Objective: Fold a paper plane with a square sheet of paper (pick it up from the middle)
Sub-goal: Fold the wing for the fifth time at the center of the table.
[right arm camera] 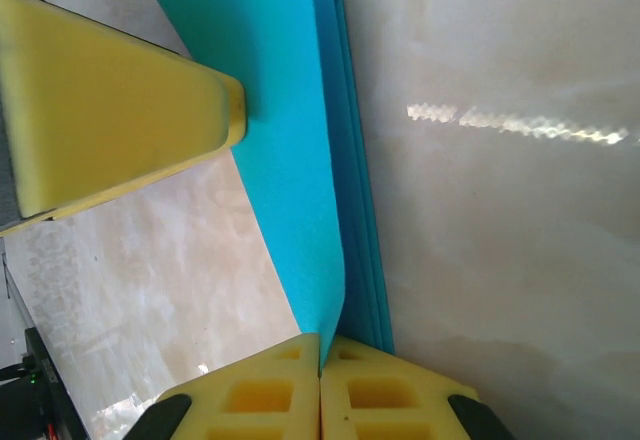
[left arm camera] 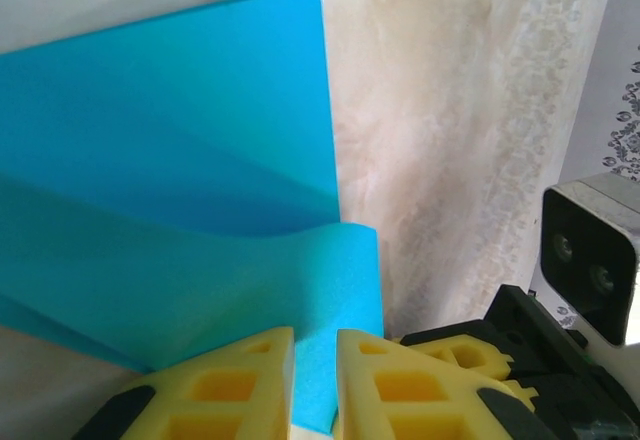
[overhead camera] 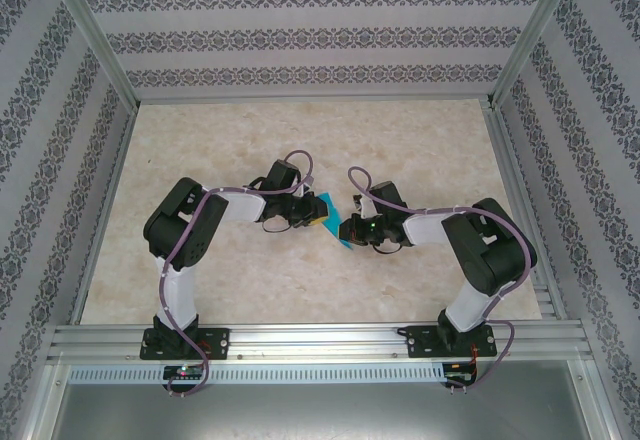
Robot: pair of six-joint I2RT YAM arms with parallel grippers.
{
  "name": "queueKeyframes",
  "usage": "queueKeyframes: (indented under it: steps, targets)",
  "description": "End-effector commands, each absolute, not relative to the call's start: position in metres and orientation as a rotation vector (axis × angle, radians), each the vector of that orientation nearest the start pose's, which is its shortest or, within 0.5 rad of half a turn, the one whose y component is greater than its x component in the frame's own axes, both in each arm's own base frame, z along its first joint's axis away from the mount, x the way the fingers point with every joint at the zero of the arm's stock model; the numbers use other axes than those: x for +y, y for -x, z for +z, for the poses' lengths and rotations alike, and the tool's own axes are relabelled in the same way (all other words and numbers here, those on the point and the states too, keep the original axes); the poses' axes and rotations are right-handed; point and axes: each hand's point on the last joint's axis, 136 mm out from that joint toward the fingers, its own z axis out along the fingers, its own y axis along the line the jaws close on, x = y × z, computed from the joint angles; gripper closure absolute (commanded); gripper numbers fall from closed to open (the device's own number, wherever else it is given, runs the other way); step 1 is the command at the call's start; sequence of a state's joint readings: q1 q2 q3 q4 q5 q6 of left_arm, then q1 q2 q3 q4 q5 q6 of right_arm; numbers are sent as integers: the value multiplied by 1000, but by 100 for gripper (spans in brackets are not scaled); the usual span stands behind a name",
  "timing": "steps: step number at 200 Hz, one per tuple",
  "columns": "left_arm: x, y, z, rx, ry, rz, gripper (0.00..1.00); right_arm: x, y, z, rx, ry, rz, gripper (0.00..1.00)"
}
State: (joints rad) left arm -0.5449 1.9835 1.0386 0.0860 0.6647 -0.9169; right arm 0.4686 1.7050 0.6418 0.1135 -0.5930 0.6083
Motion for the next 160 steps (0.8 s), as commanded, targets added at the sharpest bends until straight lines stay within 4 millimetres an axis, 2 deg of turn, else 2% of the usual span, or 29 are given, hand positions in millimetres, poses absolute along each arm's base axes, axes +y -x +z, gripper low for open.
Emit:
queueKeyframes:
  steps: [1,41,101,134,160]
  targets:
    - [-339,-334,63,2630,65,-1477,79,240,-270,-1,2741,41,1106,92]
    - [-343,-326,61,2633,52,-1500,79,240,-270,-3,2752,29,1103,92]
    - [-334,-330,31,2730,164,-1356,81,241,-272,0,2752,24,1110,89]
    - [-326,-329,18,2782,197,-1272,82,241,-271,11,2730,21,1135,81]
    - [-325,-328,17,2794,197,-1262,82,242,-268,25,2711,11,1178,78]
